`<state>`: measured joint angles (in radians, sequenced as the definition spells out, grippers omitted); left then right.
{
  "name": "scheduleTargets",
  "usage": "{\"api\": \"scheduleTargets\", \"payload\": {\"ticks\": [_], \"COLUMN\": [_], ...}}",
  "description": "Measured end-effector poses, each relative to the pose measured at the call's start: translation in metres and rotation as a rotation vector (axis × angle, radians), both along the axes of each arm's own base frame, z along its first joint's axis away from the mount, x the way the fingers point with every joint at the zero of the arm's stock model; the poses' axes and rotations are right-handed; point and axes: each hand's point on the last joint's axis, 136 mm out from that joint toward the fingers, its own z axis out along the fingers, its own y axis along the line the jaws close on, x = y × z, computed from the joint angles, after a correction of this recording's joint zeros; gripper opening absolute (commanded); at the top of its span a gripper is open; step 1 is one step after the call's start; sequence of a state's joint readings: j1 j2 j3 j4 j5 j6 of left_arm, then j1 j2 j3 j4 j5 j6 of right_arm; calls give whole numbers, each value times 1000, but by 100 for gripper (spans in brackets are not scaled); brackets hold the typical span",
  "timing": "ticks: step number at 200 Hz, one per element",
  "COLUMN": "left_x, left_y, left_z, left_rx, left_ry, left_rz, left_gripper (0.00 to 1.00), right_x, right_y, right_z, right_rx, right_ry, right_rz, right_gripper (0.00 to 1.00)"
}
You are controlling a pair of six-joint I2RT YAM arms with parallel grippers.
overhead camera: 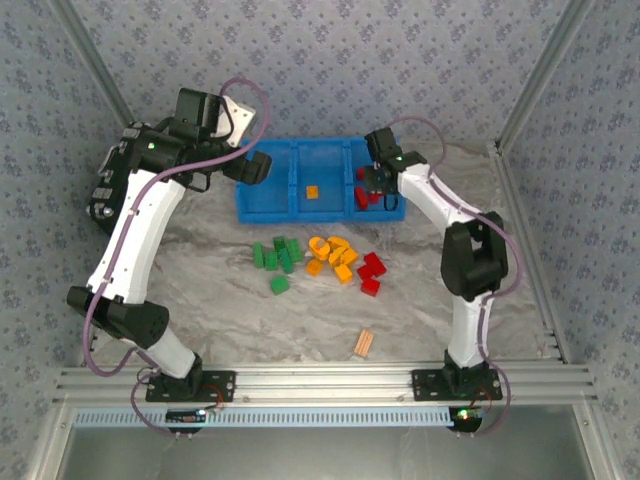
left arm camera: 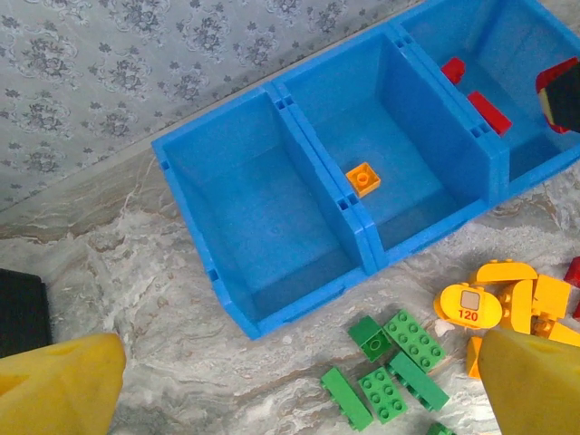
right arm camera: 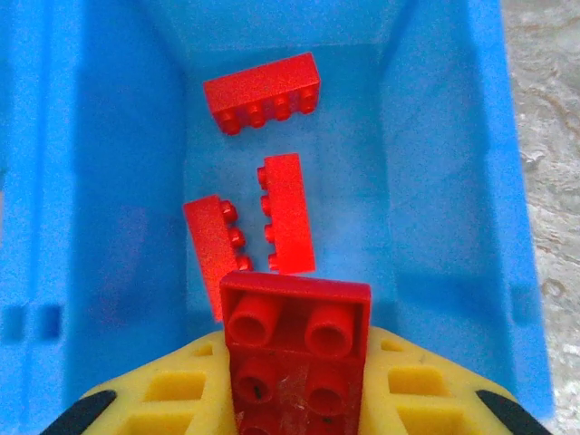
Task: Sort the legos into containers by color
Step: Place the lego in the container.
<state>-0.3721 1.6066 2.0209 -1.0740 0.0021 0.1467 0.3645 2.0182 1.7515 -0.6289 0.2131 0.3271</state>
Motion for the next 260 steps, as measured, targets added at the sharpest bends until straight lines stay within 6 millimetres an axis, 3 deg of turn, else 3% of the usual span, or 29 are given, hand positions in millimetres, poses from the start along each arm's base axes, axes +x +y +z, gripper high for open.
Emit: {"api": "scheduleTargets", "payload": {"ticks": [64,90,124,177,211,260], "left_x": [4,4,5,5,4,0], "left_y": [1,1,4,4,4,6], "left_z": [-5,-12,-15,-20,-25,-31], "left_rx": [14,21,32,36,42,46], "left_ry": [9,24,28,38,51,57], "left_rz": [6,7,11,12,11,9], "left_gripper": [100,100,100,100,100,100], "right_x": [43,47,47,44,14,-54], "right_y": [7,9,6,6,8,21], "right_z": [-24,-33,-39,-39,-30,28], "right_rx": [25,25,22,29,42,70], "right_ry": [5,19,39,49,58,-35], "right_rz": [3,16,19,27,77,178], "right_gripper": [36,43,62,63,63,62]}}
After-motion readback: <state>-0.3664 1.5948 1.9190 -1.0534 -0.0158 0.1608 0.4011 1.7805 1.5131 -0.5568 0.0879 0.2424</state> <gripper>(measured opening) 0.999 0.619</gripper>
